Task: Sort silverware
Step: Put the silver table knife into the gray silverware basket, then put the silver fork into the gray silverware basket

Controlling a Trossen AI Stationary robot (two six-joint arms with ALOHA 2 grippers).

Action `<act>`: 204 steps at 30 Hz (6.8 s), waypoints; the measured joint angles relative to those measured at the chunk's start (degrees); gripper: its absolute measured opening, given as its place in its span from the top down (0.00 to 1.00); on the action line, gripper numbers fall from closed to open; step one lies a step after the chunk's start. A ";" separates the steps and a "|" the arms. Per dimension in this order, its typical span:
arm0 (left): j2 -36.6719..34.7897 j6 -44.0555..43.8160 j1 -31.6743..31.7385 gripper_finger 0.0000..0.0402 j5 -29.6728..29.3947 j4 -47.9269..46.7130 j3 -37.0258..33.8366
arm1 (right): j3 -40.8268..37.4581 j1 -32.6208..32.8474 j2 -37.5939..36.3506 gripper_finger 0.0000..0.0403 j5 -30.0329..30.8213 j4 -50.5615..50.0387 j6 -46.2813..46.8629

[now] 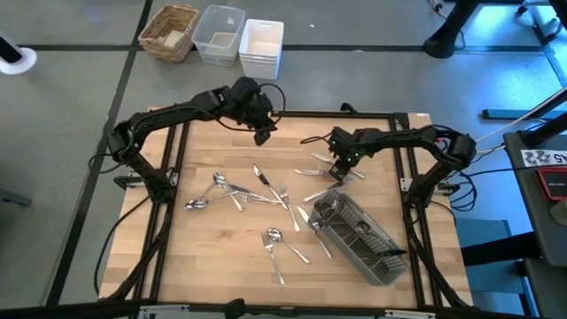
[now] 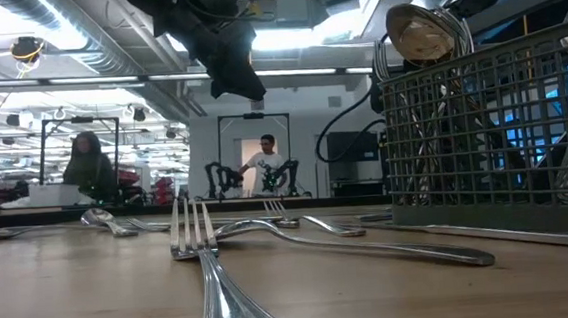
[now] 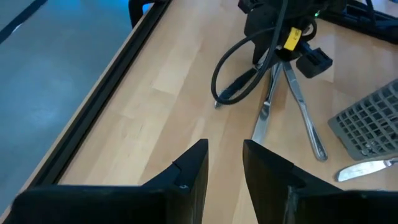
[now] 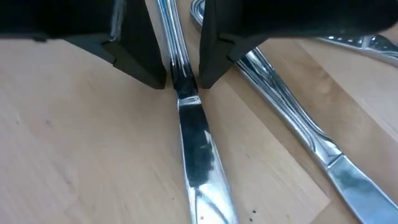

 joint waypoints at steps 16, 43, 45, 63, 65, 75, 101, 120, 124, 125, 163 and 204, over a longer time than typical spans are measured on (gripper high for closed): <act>0.00 0.79 0.02 0.77 -0.02 -0.20 -0.02 | -0.19 -0.13 0.19 0.92 -1.67 3.33 1.02; 0.02 -0.17 -0.02 0.77 -0.04 -0.24 -0.02 | 2.84 -0.07 0.58 0.91 -8.77 12.22 3.08; 0.02 -0.35 -0.02 0.77 -0.04 -0.24 -0.02 | 2.84 -0.09 0.54 0.91 -8.77 13.25 3.10; -0.95 0.64 1.41 0.77 -0.12 -0.49 -0.02 | 7.48 -0.09 0.43 0.91 -9.68 20.18 5.79; -1.79 0.83 2.19 0.77 -0.07 -0.78 -0.02 | 9.31 -0.09 0.41 0.91 -9.75 20.22 5.73; -9.40 2.00 7.26 0.77 -0.15 -7.83 -0.62 | 21.26 -0.09 0.34 0.91 -14.61 15.10 2.72; -29.55 -18.89 1.09 0.77 -0.06 16.48 -29.44 | 39.65 21.08 -32.50 0.91 8.03 -7.45 8.83; -29.51 -41.07 -29.31 0.77 -23.55 31.70 -31.06 | 34.80 84.17 -33.45 0.91 47.41 -14.22 22.13; -29.02 -44.03 -36.22 0.77 -30.91 32.14 -31.06 | 28.15 92.81 -32.52 0.91 59.21 -13.30 31.56; -28.63 -44.29 -37.66 0.77 -32.65 32.61 -31.06 | 26.41 94.55 -32.12 0.91 61.79 -12.34 33.75; -12.97 -57.50 -47.15 0.77 -42.36 46.29 -31.04 | 0.38 107.16 -14.76 0.91 79.75 5.23 55.10; -12.98 -57.57 -47.15 0.77 -42.29 46.36 -31.04 | 2.29 107.12 -14.70 0.70 78.33 5.05 53.64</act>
